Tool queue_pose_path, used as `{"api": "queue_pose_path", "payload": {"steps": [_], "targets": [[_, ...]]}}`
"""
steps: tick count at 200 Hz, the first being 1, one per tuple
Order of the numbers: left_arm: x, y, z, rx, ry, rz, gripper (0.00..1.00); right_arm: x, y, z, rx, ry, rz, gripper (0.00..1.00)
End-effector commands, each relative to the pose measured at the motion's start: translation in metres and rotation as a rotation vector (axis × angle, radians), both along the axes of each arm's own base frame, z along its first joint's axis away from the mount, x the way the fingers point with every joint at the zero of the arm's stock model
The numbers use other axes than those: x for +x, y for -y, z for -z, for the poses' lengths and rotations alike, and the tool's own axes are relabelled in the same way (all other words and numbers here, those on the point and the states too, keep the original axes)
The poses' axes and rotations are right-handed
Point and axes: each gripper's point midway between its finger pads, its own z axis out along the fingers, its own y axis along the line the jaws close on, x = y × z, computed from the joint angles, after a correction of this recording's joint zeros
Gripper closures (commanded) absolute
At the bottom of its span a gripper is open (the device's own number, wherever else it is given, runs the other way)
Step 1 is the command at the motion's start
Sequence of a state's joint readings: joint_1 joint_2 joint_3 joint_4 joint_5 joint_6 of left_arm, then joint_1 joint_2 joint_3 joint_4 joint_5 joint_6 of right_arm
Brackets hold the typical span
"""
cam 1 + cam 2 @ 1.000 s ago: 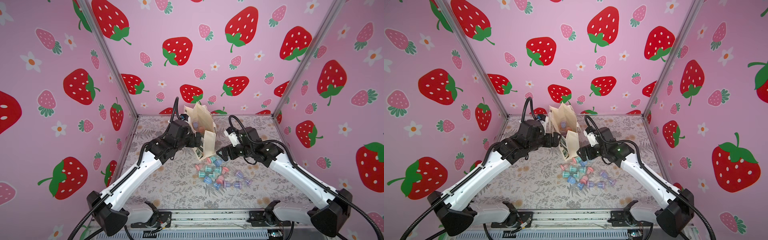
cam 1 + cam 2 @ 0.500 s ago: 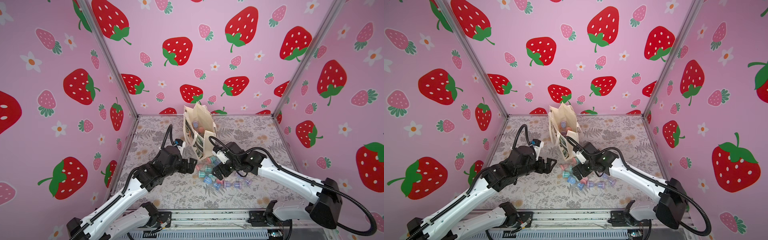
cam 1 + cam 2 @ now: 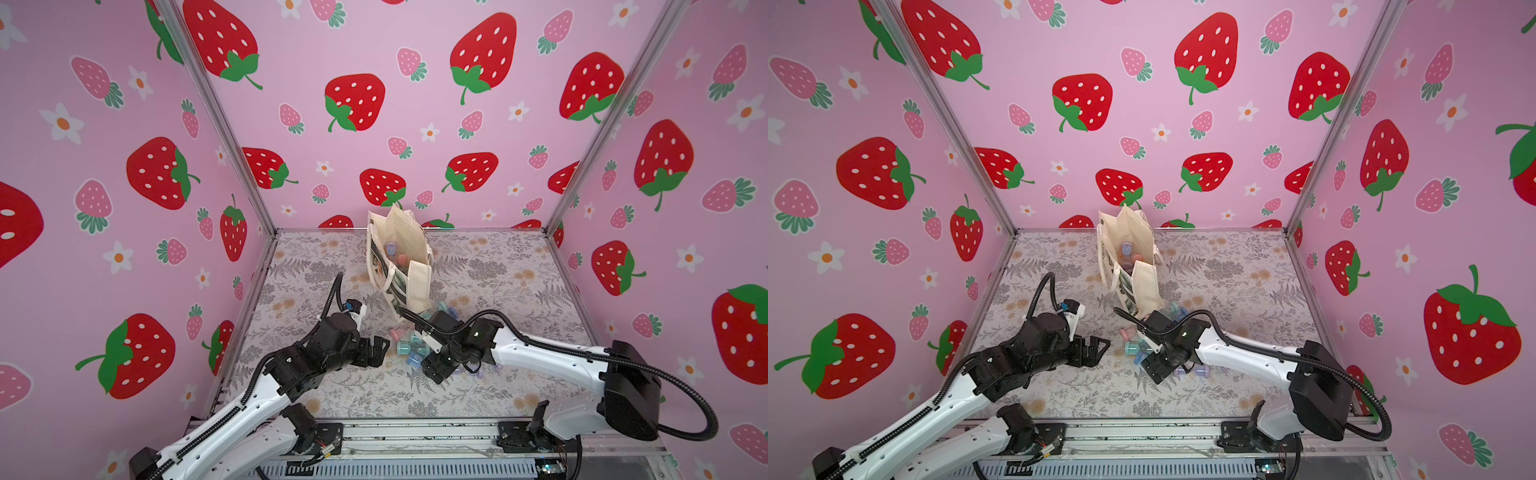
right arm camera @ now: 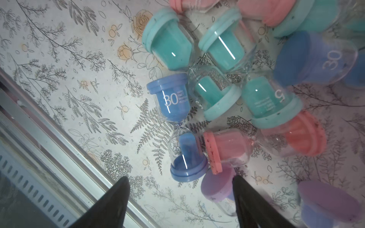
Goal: Put the hourglass into the canvas bag
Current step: Pick up the hourglass from the center of the board.
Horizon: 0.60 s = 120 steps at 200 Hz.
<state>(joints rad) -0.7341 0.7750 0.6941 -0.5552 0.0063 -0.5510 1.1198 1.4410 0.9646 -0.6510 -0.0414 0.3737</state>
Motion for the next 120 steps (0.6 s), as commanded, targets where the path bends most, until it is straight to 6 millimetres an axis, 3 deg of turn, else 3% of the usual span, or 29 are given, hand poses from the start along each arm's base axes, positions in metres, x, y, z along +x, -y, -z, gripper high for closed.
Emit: {"api": "queue_pose_path", "payload": {"steps": [1,120], "targets": [[0.000,-0.004,0.000,-0.010,0.008,-0.033,0.01,-0.004,0.004,0.012,-0.039,-0.018,0.026,0.20],[-0.004,-0.015,0.002,0.010,0.012,-0.054,0.01,-0.013,-0.003,0.044,-0.143,-0.031,-0.011,0.33]]}}
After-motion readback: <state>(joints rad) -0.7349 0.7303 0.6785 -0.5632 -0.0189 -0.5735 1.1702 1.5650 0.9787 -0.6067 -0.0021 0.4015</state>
